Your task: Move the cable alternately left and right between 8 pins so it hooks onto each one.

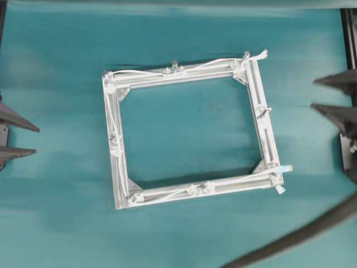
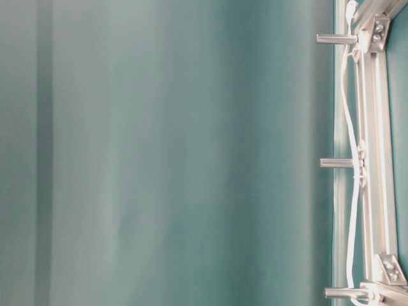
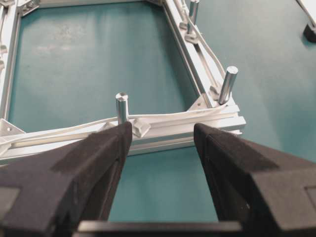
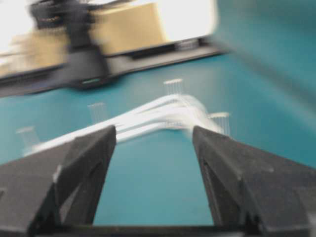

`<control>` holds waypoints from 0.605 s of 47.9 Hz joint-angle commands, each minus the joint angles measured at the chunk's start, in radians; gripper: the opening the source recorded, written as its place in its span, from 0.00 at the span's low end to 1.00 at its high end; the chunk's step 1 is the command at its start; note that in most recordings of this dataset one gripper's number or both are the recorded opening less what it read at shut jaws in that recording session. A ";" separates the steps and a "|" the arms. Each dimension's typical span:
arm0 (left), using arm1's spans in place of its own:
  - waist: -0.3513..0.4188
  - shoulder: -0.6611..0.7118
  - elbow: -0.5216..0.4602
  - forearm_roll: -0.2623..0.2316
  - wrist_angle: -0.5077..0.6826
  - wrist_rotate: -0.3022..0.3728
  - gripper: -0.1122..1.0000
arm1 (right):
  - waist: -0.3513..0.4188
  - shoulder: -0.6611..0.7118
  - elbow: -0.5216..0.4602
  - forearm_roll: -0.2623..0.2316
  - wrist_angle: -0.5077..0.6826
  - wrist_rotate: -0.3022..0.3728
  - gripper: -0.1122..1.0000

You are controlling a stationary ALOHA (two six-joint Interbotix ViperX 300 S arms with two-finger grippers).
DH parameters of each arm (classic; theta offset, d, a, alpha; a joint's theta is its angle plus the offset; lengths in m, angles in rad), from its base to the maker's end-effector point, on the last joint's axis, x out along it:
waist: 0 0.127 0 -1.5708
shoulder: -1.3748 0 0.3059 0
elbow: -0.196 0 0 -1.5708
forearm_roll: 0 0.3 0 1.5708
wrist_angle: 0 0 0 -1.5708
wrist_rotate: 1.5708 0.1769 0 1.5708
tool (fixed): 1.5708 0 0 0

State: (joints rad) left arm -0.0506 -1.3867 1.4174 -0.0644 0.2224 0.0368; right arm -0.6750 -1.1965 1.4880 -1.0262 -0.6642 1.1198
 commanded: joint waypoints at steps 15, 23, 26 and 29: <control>0.003 0.012 -0.026 0.005 -0.008 0.005 0.69 | 0.055 -0.014 0.078 -0.103 -0.107 0.038 0.71; 0.003 0.012 -0.026 0.005 -0.008 0.005 0.69 | 0.103 -0.025 0.080 -0.163 -0.077 0.097 0.71; 0.003 0.012 -0.026 0.005 -0.008 0.005 0.69 | 0.112 -0.021 0.080 -0.199 -0.048 0.117 0.71; 0.003 0.012 -0.026 0.005 -0.008 0.005 0.69 | 0.115 -0.018 0.080 -0.227 -0.032 0.132 0.71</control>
State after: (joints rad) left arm -0.0506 -1.3867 1.4174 -0.0629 0.2224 0.0368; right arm -0.5676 -1.2272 1.5432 -1.2226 -0.7133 1.2410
